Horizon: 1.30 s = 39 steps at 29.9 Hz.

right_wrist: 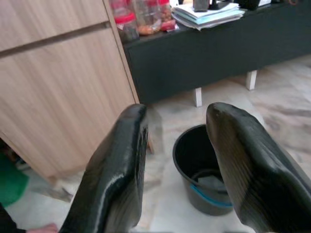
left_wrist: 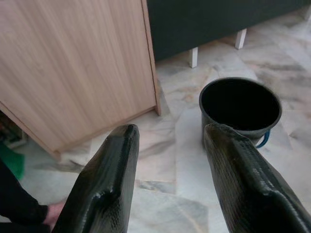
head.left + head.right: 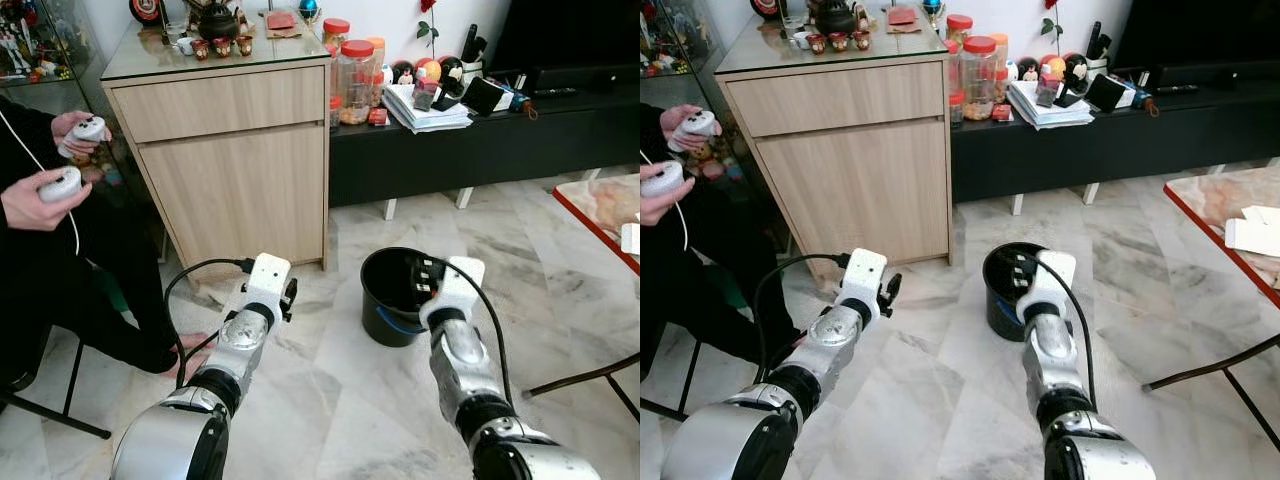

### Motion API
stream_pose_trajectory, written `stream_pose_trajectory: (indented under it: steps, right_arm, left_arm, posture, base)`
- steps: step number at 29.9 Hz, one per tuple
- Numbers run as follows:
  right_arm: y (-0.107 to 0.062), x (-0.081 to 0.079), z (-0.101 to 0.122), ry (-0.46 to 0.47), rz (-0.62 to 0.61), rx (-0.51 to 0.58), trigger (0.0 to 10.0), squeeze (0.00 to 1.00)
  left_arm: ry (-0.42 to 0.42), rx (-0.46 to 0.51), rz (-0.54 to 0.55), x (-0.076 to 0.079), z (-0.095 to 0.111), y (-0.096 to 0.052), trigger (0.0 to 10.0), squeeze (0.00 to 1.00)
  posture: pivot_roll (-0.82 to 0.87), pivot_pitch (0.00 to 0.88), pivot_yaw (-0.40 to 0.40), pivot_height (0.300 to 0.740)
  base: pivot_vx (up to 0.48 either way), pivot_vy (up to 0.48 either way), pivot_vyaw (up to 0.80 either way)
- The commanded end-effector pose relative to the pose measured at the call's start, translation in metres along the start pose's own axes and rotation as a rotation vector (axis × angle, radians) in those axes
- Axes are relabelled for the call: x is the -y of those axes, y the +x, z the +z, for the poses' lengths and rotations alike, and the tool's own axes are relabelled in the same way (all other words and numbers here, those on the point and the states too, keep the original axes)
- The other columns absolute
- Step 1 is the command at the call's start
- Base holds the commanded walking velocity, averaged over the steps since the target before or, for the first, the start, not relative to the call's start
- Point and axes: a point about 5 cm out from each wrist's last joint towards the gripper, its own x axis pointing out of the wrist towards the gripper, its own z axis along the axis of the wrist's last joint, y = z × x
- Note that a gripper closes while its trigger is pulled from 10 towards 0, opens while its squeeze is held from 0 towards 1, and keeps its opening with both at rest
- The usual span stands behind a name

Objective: Picking trash to rubbish bin

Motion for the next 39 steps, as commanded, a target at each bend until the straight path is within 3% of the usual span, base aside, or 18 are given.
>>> stream_pose_trajectory:
  steps: [1, 10, 13, 15, 18, 21, 24, 28, 30, 34, 39]
  right_arm:
    - [0.005, -0.009, 0.012, -0.006, -0.003, 0.052, 10.0, 0.0]
    - [-0.001, -0.031, 0.024, -0.013, -0.001, 0.194, 10.0, 0.0]
    - [-0.006, -0.041, 0.02, -0.048, 0.042, 0.208, 10.0, 0.0]
    - [-0.012, -0.053, 0.009, -0.053, 0.082, 0.181, 10.0, 0.0]
    - [-0.016, -0.057, 0.001, -0.052, 0.111, 0.144, 10.0, 0.0]
    - [-0.015, -0.047, -0.002, -0.075, 0.088, 0.131, 10.0, 0.0]
    - [-0.015, -0.02, 0.001, -0.055, -0.001, 0.143, 10.0, 0.0]
    - [-0.017, -0.001, -0.001, -0.083, -0.044, 0.14, 10.0, 0.0]
    - [-0.023, 0.02, -0.006, -0.12, -0.077, 0.124, 10.0, 0.0]
    - [-0.028, 0.035, -0.009, -0.155, -0.085, 0.123, 10.0, 0.0]
    - [-0.044, 0.062, -0.019, -0.163, -0.143, 0.1, 10.0, 0.0]
  left_arm:
    - [-0.015, 0.083, -0.022, 0.006, 0.019, 0.006, 10.0, 0.0]
    - [0.04, 0.281, 0.009, 0.006, 0.043, 0.003, 10.0, 0.0]
    - [0.069, 0.274, -0.015, 0.01, 0.034, -0.001, 10.0, 0.0]
    - [0.135, 0.245, -0.046, 0.015, 0.02, -0.006, 10.0, 0.0]
    - [0.112, 0.173, -0.023, 0.01, 0.007, -0.008, 10.0, 0.0]
    - [0.096, 0.139, 0.009, 0.0, 0.004, -0.007, 10.0, 0.0]
    - [0.107, 0.139, 0.067, -0.018, 0.008, -0.007, 10.0, 0.0]
    - [0.107, 0.146, 0.084, -0.027, 0.01, -0.007, 10.0, 0.0]
    - [0.137, 0.149, 0.09, -0.034, 0.012, -0.008, 10.0, 0.0]
    - [0.171, 0.146, 0.087, -0.041, 0.012, -0.009, 10.0, 0.0]
    - [0.214, 0.089, 0.114, -0.066, 0.0, -0.018, 10.0, 0.0]
  posture:
    - [0.12, 0.0, -0.011, 0.74]
    - [0.12, 0.0, 0.02, 0.74]
    - [0.13, 0.0, 0.026, 0.74]
    - [0.12, 0.0, 0.032, 0.74]
    - [0.12, 0.0, 0.033, 0.74]
    - [0.12, 0.0, 0.034, 0.74]
    - [0.11, 0.0, 0.039, 0.74]
    - [0.11, 0.0, 0.039, 0.74]
    - [0.11, 0.0, 0.04, 0.74]
    - [0.1, 0.0, 0.041, 0.74]
    - [0.1, 0.0, 0.041, 0.74]
  base:
    - [0.0, 0.0, 0.0]
    - [0.0, 0.0, 0.0]
    - [0.0, 0.0, 0.0]
    - [0.0, 0.0, 0.0]
    - [0.0, 0.0, 0.0]
    - [0.0, 0.0, 0.0]
    - [0.0, 0.0, 0.0]
    - [0.0, 0.0, 0.0]
    - [0.0, 0.0, 0.0]
    - [0.0, 0.0, 0.0]
    - [0.0, 0.0, 0.0]
